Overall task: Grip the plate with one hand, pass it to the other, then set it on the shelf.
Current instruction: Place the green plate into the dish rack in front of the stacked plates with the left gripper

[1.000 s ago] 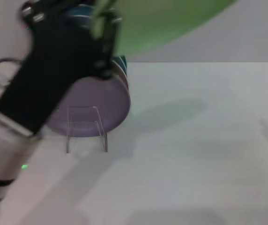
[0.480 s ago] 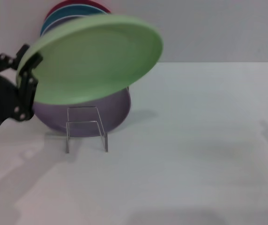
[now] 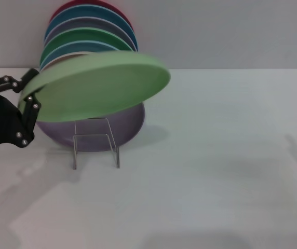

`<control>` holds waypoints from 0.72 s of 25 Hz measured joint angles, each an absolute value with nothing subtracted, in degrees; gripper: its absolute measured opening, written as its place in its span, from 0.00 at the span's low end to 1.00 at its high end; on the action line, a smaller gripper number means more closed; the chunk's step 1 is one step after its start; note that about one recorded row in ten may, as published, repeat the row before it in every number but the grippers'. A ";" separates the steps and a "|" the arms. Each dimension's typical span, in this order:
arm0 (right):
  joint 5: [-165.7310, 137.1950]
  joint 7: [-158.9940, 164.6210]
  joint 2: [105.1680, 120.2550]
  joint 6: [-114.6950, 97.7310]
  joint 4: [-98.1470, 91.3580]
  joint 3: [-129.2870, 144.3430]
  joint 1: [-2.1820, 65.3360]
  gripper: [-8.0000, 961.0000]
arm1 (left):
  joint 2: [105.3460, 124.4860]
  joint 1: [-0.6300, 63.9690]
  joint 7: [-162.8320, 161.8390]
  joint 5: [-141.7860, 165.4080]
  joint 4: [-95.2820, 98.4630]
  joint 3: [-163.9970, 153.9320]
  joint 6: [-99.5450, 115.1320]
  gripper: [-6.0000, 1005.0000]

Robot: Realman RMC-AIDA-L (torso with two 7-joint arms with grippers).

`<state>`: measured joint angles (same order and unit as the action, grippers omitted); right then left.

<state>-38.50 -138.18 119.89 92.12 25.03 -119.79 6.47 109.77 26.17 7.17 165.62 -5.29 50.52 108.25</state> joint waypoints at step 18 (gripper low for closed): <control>-38.58 -137.93 119.89 94.99 24.29 -119.41 6.15 0.76 | 109.76 28.23 9.38 165.52 -0.16 48.33 106.05 0.12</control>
<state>-38.58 -137.93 119.89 94.99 24.29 -119.41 6.15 109.76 28.23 9.38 165.53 -0.16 48.33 106.05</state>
